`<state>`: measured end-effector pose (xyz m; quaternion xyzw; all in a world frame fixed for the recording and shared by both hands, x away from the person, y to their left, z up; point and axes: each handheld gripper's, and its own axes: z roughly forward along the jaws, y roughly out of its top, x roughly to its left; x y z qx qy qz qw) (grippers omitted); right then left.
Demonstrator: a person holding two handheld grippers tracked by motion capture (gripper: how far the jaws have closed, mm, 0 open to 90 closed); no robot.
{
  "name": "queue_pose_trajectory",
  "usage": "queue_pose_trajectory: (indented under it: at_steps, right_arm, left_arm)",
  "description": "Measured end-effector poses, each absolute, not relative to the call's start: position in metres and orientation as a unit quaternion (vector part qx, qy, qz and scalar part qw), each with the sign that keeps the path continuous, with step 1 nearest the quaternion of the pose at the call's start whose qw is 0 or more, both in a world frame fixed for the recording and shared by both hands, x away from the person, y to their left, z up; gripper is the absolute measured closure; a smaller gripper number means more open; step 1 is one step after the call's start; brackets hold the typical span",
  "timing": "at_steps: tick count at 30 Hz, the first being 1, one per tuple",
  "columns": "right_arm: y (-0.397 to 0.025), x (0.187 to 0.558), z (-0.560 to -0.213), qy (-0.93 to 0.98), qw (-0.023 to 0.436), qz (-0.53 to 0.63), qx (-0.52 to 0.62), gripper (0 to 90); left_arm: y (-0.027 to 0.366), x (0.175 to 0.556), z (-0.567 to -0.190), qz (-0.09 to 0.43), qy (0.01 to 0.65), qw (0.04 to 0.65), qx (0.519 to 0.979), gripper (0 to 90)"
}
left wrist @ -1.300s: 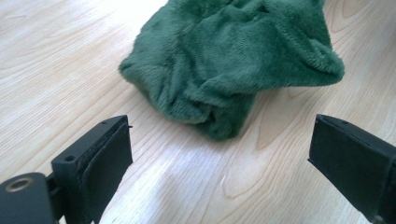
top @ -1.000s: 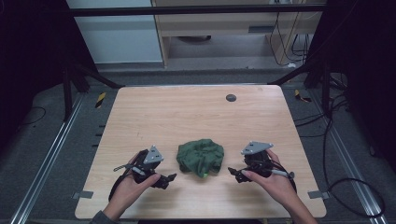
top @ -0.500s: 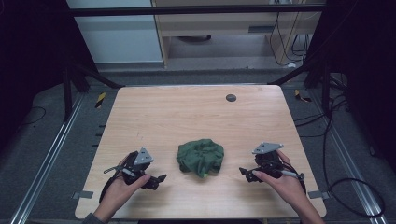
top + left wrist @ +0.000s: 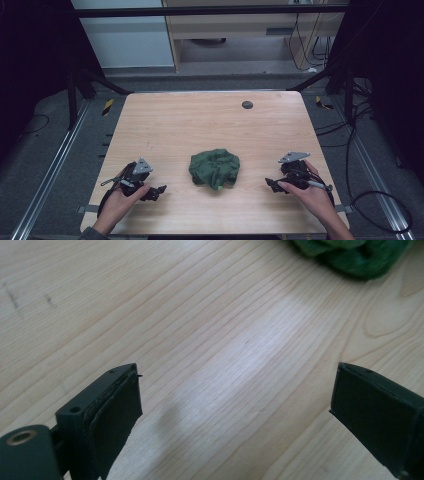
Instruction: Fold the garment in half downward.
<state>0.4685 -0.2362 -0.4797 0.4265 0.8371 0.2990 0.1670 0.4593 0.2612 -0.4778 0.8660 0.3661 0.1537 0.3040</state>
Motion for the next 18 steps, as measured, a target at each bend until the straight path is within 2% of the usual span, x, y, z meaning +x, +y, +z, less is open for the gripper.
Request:
queue_pose_trajectory:
  at_steps: [18]
  right_arm:
    - [-0.259, 0.494, -0.495, 0.822, 0.182, 0.282, 0.46, 7.3]
  left_arm:
    - [0.285, 0.484, -0.493, 0.157, 0.409, 0.289, 0.851, 6.0]
